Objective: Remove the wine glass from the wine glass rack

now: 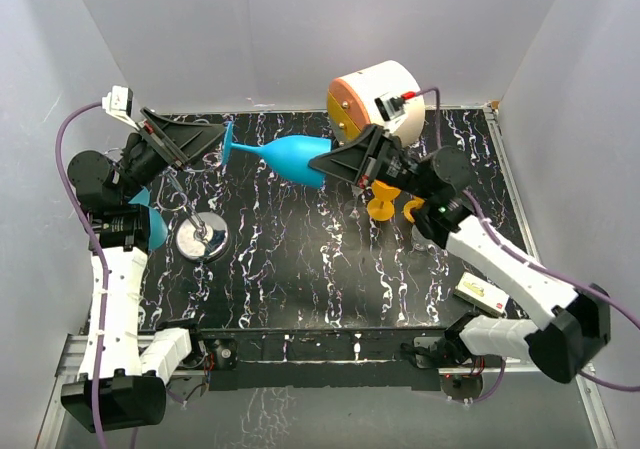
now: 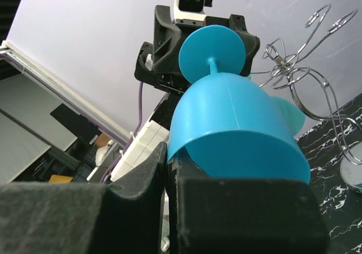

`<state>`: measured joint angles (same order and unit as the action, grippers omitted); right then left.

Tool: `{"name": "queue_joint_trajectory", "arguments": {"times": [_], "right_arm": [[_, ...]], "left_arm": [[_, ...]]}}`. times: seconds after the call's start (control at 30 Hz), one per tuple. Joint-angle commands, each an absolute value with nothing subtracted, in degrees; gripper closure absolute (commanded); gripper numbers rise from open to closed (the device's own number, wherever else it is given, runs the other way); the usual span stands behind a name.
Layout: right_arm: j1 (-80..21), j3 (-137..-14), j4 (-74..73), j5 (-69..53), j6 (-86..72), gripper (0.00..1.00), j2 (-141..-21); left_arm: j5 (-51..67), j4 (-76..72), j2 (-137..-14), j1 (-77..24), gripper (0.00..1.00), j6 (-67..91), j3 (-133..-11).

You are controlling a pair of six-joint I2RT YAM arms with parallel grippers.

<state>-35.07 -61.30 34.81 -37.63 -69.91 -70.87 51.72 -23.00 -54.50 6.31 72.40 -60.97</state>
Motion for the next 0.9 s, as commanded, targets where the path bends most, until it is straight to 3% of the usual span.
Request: {"name": "queue_joint_trajectory", "arguments": {"times": [0.0, 0.1, 0.33, 0.5, 0.7, 0.87], "right_arm": [[-34.8, -58.18, 30.6, -32.04, -64.27, 1.0, -62.85], [-34.8, -57.42, 19.51, -29.6, -57.25, 1.0, -58.81], [-34.8, -62.17, -24.86, -20.81, -28.08, 1.0, -53.24], [-34.8, -66.23, -48.49, -18.5, -16.49, 1.0, -53.94], [-34.8, -73.62, -66.59, -3.14, -20.06, 1.0, -64.41], [-34.8, -76.41, -67.34, 4.98, -20.74, 1.0, -71.57]], "left_arm": [[52.46, -19.34, -53.12, 6.34, 0.04, 67.64, -63.77], [50.27, -10.7, -53.22, 6.37, 0.01, 62.02, -66.47], [47.53, -0.26, -55.37, 6.33, 0.01, 54.49, -76.19], [43.71, 8.01, -56.68, 6.33, 0.01, 47.76, -82.65], [39.49, 15.67, -57.06, 6.28, 0.01, 41.75, -87.13], [36.78, 19.51, -56.31, 6.03, 0.01, 38.95, -88.72]]}}
